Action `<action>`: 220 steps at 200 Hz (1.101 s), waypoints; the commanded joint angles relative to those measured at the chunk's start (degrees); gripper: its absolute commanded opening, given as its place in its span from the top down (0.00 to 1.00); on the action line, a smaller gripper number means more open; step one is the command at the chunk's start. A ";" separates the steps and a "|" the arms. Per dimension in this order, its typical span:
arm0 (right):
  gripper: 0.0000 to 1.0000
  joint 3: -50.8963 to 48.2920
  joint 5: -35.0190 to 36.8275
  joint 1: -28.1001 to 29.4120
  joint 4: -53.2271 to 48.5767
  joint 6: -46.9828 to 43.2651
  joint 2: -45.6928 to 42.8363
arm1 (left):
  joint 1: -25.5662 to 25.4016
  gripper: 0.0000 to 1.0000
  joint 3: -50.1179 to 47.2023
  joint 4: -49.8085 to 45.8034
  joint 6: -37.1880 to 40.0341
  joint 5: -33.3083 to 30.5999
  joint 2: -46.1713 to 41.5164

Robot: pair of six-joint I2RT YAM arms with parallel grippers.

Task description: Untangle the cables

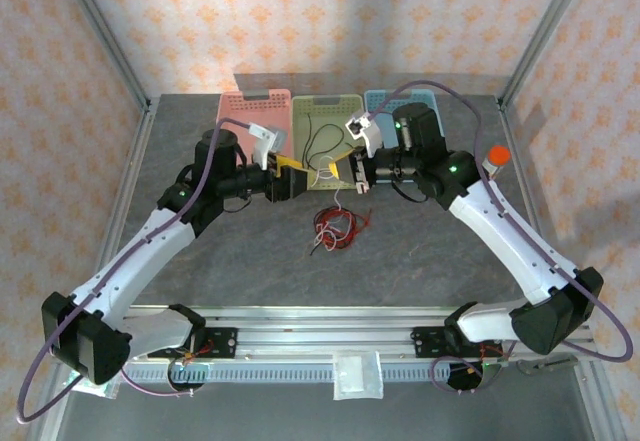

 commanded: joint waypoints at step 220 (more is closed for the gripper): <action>0.40 -0.28 0.10 0.56 2.48 0.62 0.72 | -2.64 1.00 5.35 -0.10 -0.54 -6.51 3.93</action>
